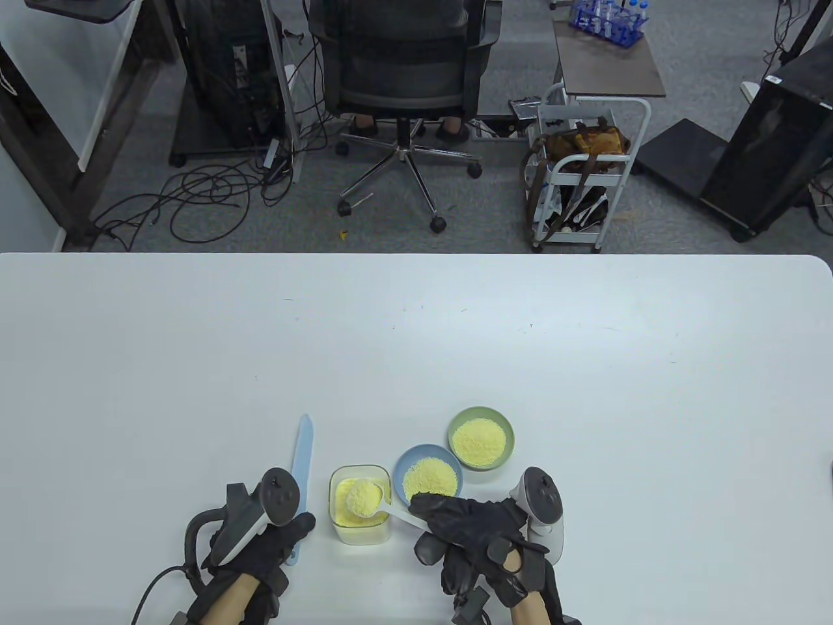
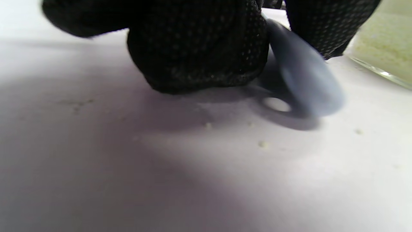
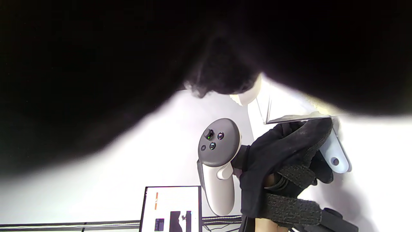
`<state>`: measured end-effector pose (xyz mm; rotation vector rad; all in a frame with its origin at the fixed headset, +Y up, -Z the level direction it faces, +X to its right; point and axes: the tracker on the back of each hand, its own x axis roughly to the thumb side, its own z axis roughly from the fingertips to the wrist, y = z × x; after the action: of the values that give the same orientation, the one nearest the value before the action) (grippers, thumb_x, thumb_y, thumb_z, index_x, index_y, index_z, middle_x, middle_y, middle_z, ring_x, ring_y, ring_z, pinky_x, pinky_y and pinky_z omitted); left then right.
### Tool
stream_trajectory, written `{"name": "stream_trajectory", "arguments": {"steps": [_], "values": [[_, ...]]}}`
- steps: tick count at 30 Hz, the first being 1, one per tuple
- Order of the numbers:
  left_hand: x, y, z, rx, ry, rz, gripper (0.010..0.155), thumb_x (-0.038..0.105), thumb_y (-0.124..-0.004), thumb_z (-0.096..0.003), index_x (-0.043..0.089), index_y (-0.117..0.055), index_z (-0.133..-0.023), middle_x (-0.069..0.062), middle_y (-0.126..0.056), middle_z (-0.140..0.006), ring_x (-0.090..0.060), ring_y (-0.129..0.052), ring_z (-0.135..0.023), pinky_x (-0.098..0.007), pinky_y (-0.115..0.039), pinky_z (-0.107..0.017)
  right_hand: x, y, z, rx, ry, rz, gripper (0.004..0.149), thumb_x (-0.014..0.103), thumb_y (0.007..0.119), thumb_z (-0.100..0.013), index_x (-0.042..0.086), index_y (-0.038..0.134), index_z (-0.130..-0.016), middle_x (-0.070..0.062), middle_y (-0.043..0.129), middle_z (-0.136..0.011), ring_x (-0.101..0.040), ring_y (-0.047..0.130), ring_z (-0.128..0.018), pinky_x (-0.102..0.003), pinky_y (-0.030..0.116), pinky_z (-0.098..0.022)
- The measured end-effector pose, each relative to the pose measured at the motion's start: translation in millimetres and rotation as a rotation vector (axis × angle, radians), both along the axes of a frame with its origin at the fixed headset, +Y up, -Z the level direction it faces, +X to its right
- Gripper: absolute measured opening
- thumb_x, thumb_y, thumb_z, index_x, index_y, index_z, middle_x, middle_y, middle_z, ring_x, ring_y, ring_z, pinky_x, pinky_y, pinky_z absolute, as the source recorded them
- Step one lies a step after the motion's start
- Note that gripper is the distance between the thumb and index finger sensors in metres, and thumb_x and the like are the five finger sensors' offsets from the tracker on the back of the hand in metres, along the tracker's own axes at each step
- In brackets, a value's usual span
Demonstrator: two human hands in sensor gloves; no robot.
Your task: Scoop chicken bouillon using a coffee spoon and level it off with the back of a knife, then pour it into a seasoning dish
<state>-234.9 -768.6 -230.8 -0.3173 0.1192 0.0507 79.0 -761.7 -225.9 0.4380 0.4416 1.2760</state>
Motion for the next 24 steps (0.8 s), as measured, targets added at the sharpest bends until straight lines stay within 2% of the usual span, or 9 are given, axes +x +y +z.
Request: {"name": "stream_trajectory", "arguments": {"steps": [7, 10, 14, 17, 20, 24], "values": [[-6, 1, -1, -0.016, -0.023, 0.127, 0.05, 0.049, -0.087, -0.0421, 0.006, -0.087, -0.068, -0.006, -0.1, -0.038, -0.015, -0.1, -0.017, -0.034, -0.082, -0.022, 3, -3, 0, -0.009, -0.018, -0.003, 0.043, 0.012, 0.072, -0.044, -0.014, 0.064, -0.076, -0.033, 0.091, -0.032, 0.0, 0.099, 0.007, -0.03, 0.092, 0.004], [-17, 14, 2, 0.004, 0.001, 0.222, 0.049, 0.047, -0.087, -0.0432, 0.006, -0.088, -0.069, -0.007, -0.101, -0.039, -0.016, -0.101, -0.018, -0.034, -0.082, -0.022, 2, -2, 0, -0.006, -0.021, 0.007, 0.043, 0.012, 0.072, -0.044, -0.014, 0.064, -0.076, -0.033, 0.091, -0.032, 0.0, 0.099, 0.007, -0.03, 0.092, 0.004], [-25, 44, 16, 0.076, -0.047, 0.479, 0.049, 0.047, -0.087, -0.0434, 0.005, -0.088, -0.069, -0.007, -0.101, -0.04, -0.016, -0.101, -0.019, -0.034, -0.082, -0.023, -1, -2, 1, -0.002, -0.007, 0.011, 0.043, 0.013, 0.072, -0.044, -0.014, 0.063, -0.077, -0.033, 0.09, -0.033, 0.0, 0.099, 0.006, -0.03, 0.092, 0.003], [-19, 59, 25, 0.093, -0.154, 0.67, 0.048, 0.046, -0.087, -0.0443, 0.005, -0.088, -0.07, -0.008, -0.101, -0.041, -0.017, -0.101, -0.02, -0.035, -0.082, -0.024, -2, -3, 1, -0.007, 0.003, 0.012, 0.043, 0.013, 0.072, -0.044, -0.014, 0.063, -0.077, -0.033, 0.09, -0.034, 0.0, 0.099, 0.006, -0.03, 0.092, 0.003], [-6, 59, 30, 0.031, -0.251, 0.806, 0.048, 0.046, -0.087, -0.0448, 0.005, -0.088, -0.07, -0.008, -0.101, -0.041, -0.017, -0.101, -0.02, -0.035, -0.082, -0.024, -3, -3, 1, -0.007, 0.005, 0.01, 0.043, 0.013, 0.071, -0.045, -0.014, 0.062, -0.077, -0.034, 0.09, -0.035, -0.001, 0.099, 0.005, -0.031, 0.092, 0.002], [15, 52, 33, -0.061, -0.366, 0.815, 0.049, 0.046, -0.087, -0.0442, 0.005, -0.088, -0.07, -0.009, -0.101, -0.041, -0.017, -0.101, -0.02, -0.035, -0.082, -0.024, -3, -3, 1, -0.005, 0.001, 0.012, 0.044, 0.013, 0.071, -0.045, -0.014, 0.062, -0.077, -0.034, 0.089, -0.035, -0.001, 0.1, 0.004, -0.031, 0.092, 0.002]]}}
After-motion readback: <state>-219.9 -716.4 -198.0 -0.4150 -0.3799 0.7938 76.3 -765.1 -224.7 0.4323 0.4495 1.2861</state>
